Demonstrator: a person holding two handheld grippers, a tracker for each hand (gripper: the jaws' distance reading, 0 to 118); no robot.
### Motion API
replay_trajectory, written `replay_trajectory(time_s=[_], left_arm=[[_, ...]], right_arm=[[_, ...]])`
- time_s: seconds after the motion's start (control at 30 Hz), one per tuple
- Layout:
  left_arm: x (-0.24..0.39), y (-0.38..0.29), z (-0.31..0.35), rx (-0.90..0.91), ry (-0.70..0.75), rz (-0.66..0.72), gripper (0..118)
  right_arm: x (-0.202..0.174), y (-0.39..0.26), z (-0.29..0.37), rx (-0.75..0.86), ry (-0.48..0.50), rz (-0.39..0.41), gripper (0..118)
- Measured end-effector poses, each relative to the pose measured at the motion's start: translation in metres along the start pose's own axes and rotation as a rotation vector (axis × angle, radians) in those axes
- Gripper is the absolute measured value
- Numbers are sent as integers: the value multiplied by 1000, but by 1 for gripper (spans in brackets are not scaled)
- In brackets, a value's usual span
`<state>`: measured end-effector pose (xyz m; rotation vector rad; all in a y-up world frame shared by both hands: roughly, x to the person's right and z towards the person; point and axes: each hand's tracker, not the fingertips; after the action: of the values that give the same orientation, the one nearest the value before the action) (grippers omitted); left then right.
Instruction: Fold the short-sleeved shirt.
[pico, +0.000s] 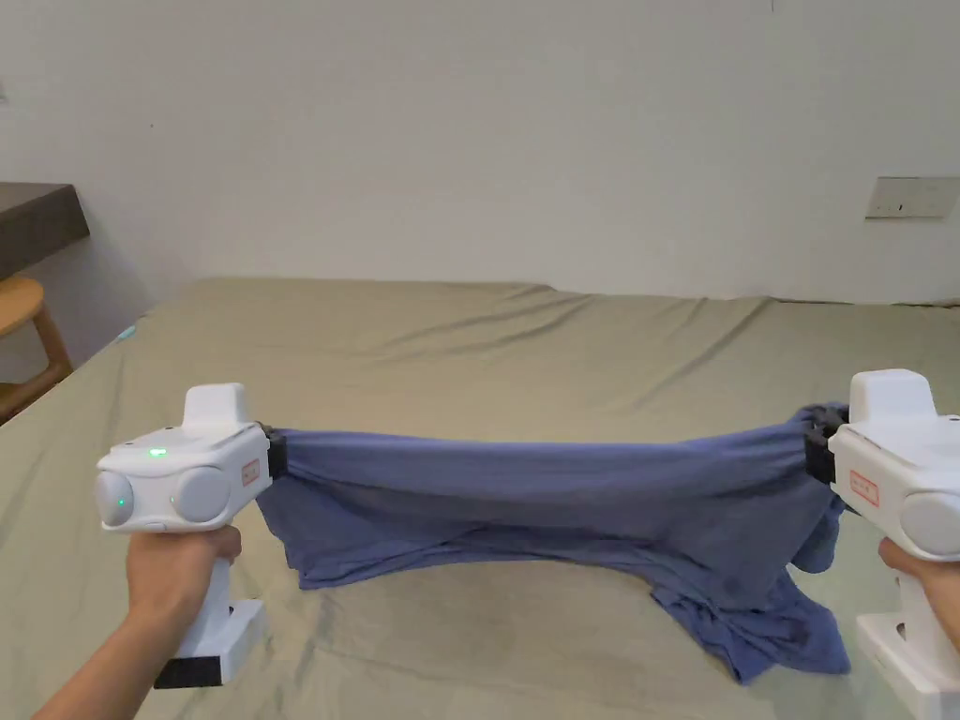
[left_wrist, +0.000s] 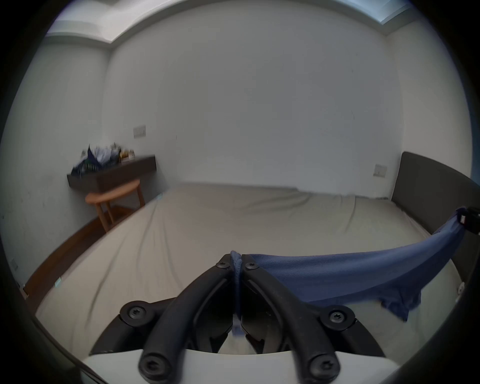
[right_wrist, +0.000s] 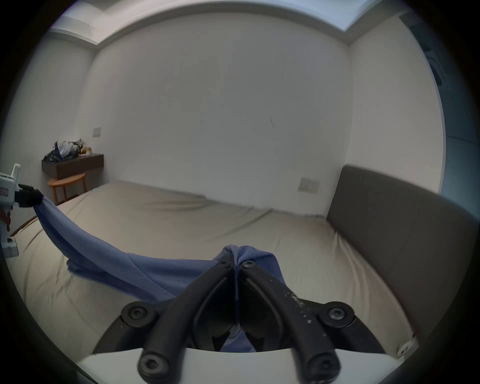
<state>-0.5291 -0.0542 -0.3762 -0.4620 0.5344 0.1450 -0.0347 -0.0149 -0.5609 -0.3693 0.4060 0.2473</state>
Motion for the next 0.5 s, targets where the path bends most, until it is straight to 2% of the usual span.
replay_trajectory(time_s=[0.23,0.5], left_arm=[[-26,-120,55,-176,-6,23,3],[-45,-197,159,-266,3,63,3]], right_arm=[[-20,-102,66,-154,76,-51,3],[-22,-192,163,-263,99,-153,3]])
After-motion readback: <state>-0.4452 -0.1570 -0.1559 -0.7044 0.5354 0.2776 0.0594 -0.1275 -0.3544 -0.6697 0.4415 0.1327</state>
